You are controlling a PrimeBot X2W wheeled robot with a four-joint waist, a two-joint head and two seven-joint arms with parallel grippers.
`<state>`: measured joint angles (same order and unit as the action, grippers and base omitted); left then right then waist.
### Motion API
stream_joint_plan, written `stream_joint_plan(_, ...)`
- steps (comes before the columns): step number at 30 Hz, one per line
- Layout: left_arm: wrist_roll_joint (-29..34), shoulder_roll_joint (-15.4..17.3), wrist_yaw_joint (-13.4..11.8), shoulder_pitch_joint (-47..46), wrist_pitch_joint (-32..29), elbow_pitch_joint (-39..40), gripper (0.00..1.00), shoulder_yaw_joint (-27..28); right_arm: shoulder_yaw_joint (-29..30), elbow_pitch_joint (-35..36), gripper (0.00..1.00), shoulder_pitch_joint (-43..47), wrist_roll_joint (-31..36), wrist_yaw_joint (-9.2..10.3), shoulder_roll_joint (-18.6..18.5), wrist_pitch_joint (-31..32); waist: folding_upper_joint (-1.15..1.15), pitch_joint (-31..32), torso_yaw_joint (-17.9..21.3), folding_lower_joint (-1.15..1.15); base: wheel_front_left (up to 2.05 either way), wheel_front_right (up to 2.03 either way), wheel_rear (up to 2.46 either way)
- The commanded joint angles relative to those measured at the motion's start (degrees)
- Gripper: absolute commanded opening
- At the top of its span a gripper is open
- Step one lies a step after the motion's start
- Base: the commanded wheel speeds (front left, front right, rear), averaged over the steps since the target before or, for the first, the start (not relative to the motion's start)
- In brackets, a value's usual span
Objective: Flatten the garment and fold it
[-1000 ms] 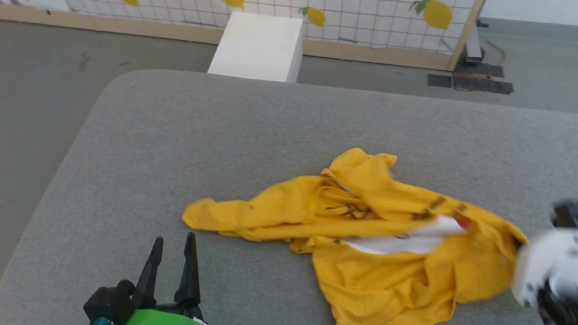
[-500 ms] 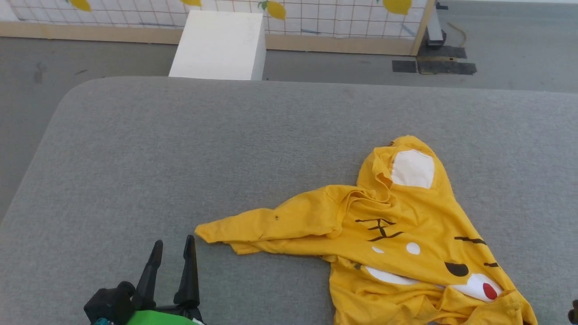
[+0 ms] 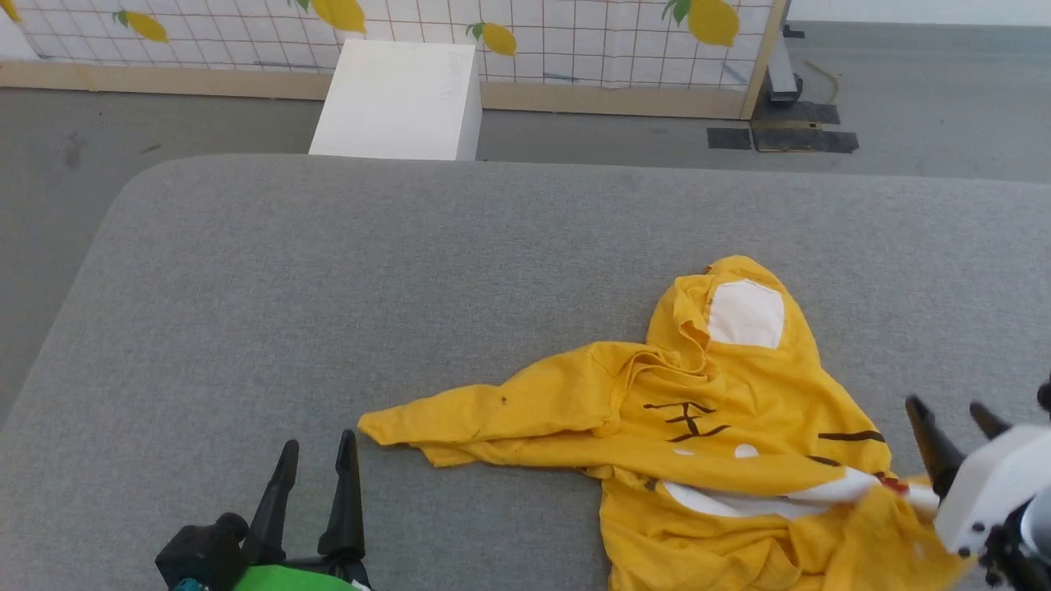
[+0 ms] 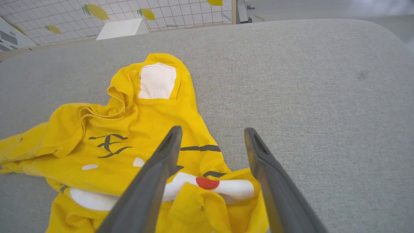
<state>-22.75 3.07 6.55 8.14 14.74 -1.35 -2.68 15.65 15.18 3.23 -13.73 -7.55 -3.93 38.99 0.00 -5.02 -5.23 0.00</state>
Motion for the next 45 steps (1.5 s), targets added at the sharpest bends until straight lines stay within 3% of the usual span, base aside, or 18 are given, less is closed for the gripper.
stream_joint_plan(1, -0.19, -0.16, 0.04, -0.4, 0.26, 0.02, 1.0, -0.06, -0.39, 0.83, 1.0, -1.83, 0.02, 0.06, -0.45, 1.26, 0.0, -0.31, -0.51, 0.0, 0.0, 0.0, 0.0)
stream_joint_plan(7, -0.34, -0.18, 0.17, -1.26, 0.26, -0.17, 1.0, -0.37, -2.88, -2.82, 1.0, -8.18, 1.63, 0.06, -2.84, 5.07, 0.0, -2.04, -2.42, 0.0, 0.0, 0.0, 0.0)
stream_joint_plan(12, -0.14, -0.17, 0.51, -2.92, 0.26, -0.76, 1.0, -0.77, -4.23, -15.27, 1.0, -14.16, 3.97, 0.06, -3.18, 4.83, 0.0, -4.53, -5.67, 0.0, 0.0, 0.0, 0.0)
stream_joint_plan(24, -0.88, 1.04, 0.86, -5.36, 0.26, -1.75, 1.0, -1.85, -0.87, -33.3, 1.0, -19.83, 10.92, 0.06, -3.14, -4.73, 0.0, -7.74, -10.04, 0.0, 0.0, 0.0, 0.0)
stream_joint_plan(25, -0.96, 1.13, 0.87, -5.49, 0.26, -1.77, 1.0, -1.9, -0.63, -34.4, 0.94, -20.07, 11.28, 0.06, -2.88, -5.59, 0.0, -7.84, -10.09, 0.0, 0.0, 0.0, 0.0)
stream_joint_plan(27, -1.11, 1.31, 0.89, -5.72, 0.26, -1.77, 1.0, -1.95, -0.09, -36.72, 0.0, -21.03, 11.88, 0.06, -2.32, -7.82, 0.0, -8.08, -9.95, 0.0, 0.0, 0.0, 0.0)
stream_joint_plan(32, -1.29, 1.81, 0.91, -5.77, 0.26, -1.72, 1.0, -1.88, 1.43, -38.6, 0.0, -24.13, 13.11, 0.06, -2.13, -12.81, 0.0, -7.94, -8.33, 0.0, 0.0, 0.0, 0.0)
stream_joint_plan(34, -1.18, 1.88, 0.92, -5.4, 0.26, -1.71, 1.0, -1.68, 2.52, -37.39, 0.0, -25.15, 12.97, 0.06, -3.82, -14.39, 0.0, -6.84, -6.61, 0.0, 0.0, 0.0, 0.0)
stream_joint_plan(40, -1.02, 1.54, 0.92, -4.46, 0.26, -1.6, 1.0, -1.98, 6.16, -31.42, 0.0, -20.73, 11.64, 0.06, -6.39, -12.55, 0.0, -5.72, -4.53, 0.0, 0.0, 0.0, 0.0)
stream_joint_plan(45, -1.0, 1.3, 0.93, -3.89, 0.26, -1.63, 1.0, -1.95, 10.36, -26.26, 0.0, -12.73, 11.38, 0.06, -5.72, -9.22, 0.0, -5.42, -3.28, 0.0, 0.0, 0.0, 0.0)
